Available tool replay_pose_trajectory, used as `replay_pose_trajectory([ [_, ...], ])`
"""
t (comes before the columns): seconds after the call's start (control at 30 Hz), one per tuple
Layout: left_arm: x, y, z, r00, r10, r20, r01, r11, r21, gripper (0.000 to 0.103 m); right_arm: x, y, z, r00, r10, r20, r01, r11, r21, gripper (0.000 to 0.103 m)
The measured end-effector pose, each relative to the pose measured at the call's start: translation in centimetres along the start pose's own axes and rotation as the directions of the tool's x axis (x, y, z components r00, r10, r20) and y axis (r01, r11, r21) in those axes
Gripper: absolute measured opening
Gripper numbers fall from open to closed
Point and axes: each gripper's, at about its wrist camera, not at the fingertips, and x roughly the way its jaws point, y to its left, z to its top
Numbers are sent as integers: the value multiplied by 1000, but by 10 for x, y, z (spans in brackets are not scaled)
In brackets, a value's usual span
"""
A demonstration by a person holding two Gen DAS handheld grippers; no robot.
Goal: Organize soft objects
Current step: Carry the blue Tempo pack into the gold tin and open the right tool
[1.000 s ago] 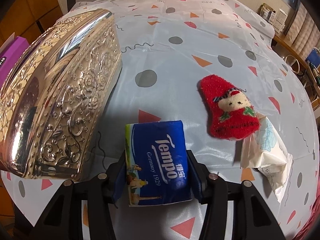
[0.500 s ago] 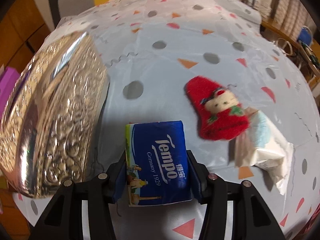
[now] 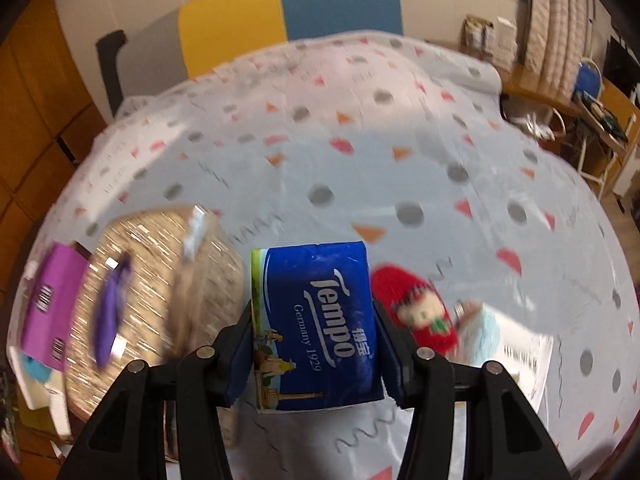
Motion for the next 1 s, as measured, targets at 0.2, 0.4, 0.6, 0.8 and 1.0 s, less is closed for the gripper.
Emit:
replay_pose_trajectory([
  [0.2, 0, 0, -2, 1000, 0, -4, 0, 1000, 6, 86, -8, 25, 9, 999, 16, 36, -15, 999, -32, 53],
  [0.4, 5, 3, -5, 1000, 5, -20, -5, 1000, 3, 86, -31, 41, 29, 989, 86, 120, -82, 996, -32, 53],
  [0.6, 6, 10, -9, 1000, 13, -27, -13, 1000, -10, 86, -56, 101, 47, 965, 210, 160, -187, 971, -146, 53],
  [0.8, 4, 41, -12, 996, 87, -31, -89, 994, -66, 86, -81, 185, 35, 910, 397, 122, -341, 881, -328, 53],
  [1.0, 2, 83, -19, 983, 180, -48, -185, 971, -149, 86, -94, 279, -22, 845, 530, -71, -472, 676, -566, 53],
])
